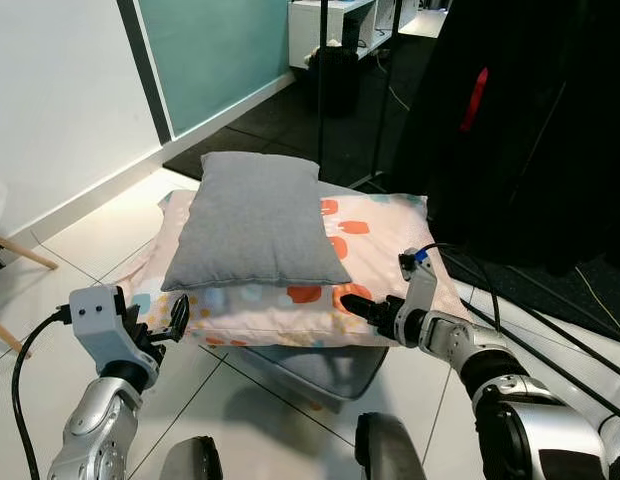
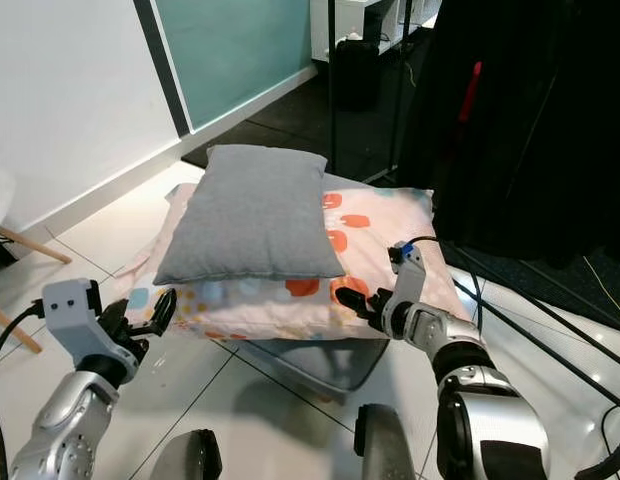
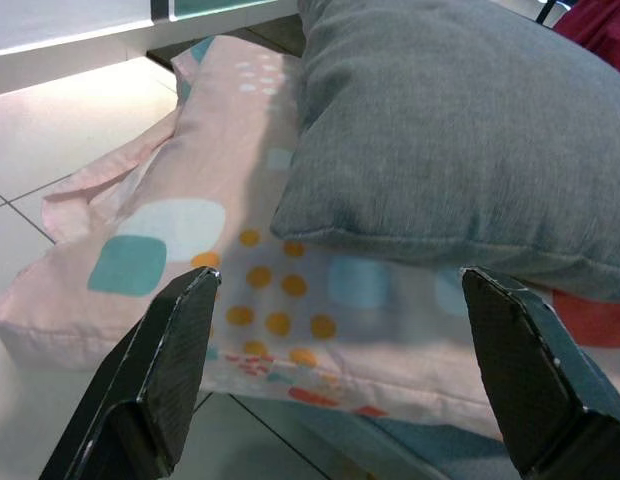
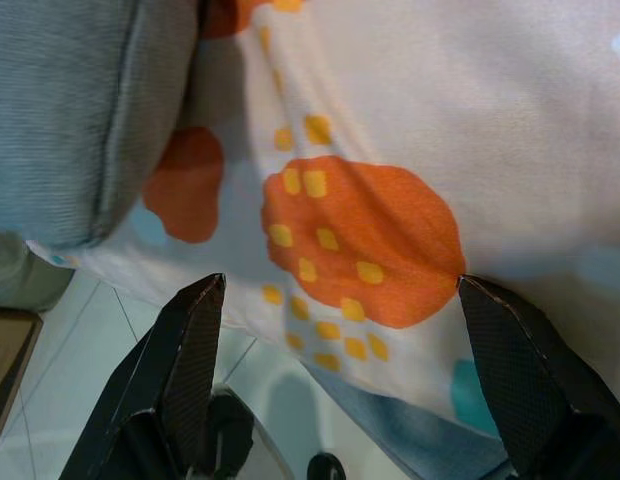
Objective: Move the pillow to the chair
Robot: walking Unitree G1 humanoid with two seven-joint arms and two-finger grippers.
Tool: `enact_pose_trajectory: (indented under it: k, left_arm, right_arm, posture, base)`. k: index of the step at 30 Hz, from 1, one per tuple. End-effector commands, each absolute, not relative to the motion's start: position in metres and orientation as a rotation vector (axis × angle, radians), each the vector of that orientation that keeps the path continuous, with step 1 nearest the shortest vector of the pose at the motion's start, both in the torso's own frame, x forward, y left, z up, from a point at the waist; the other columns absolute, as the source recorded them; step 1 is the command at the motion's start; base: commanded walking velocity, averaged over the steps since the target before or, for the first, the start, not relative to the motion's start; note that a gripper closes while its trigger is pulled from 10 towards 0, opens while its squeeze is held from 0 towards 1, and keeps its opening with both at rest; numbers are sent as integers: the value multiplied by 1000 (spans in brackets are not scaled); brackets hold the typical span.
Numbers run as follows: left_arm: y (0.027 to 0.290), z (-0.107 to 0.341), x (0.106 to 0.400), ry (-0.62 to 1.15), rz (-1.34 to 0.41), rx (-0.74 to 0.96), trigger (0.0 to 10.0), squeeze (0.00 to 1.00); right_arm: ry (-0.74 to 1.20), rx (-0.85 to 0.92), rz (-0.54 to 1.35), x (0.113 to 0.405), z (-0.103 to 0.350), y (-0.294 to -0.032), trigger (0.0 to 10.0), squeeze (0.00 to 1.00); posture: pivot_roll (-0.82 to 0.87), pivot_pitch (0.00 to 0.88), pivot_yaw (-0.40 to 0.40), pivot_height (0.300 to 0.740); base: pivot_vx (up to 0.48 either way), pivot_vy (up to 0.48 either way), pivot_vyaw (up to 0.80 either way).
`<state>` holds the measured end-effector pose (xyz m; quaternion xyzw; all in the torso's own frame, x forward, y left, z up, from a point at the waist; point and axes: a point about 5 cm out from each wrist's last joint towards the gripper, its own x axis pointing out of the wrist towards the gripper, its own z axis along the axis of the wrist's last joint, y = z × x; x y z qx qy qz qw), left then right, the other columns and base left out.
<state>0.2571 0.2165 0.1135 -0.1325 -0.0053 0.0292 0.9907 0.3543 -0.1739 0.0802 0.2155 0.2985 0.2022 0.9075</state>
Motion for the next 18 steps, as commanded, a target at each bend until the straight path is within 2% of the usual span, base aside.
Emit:
enact_pose_trajectory:
  k: [1,10,11,18]
  left_arm:
    - [221,114,256,1,70,-251,10000,0]
    - [222,114,256,1,73,-255,10000,0]
    - [221,113,255,3,74,-257,10000,0]
    - [217,109,256,7,74,-283,10000,0]
  right_arm:
    - [616,429,434,356,85,-173,10000,0]
    - [649,411,430,354,82,-175,10000,0]
    - [655,415,420,353,81,-176,0,0]
    - [591,465,429,356,86,-179,0,0]
  posture:
    - [-59,82,-6,545]
    - [-57,79,-9,545]
    - [-57,78,-16,545]
    - [-70,65,-29,545]
  base:
    - [0,0,0]
    - [0,0,0]
    - [0,0,0]
    - [0,0,0]
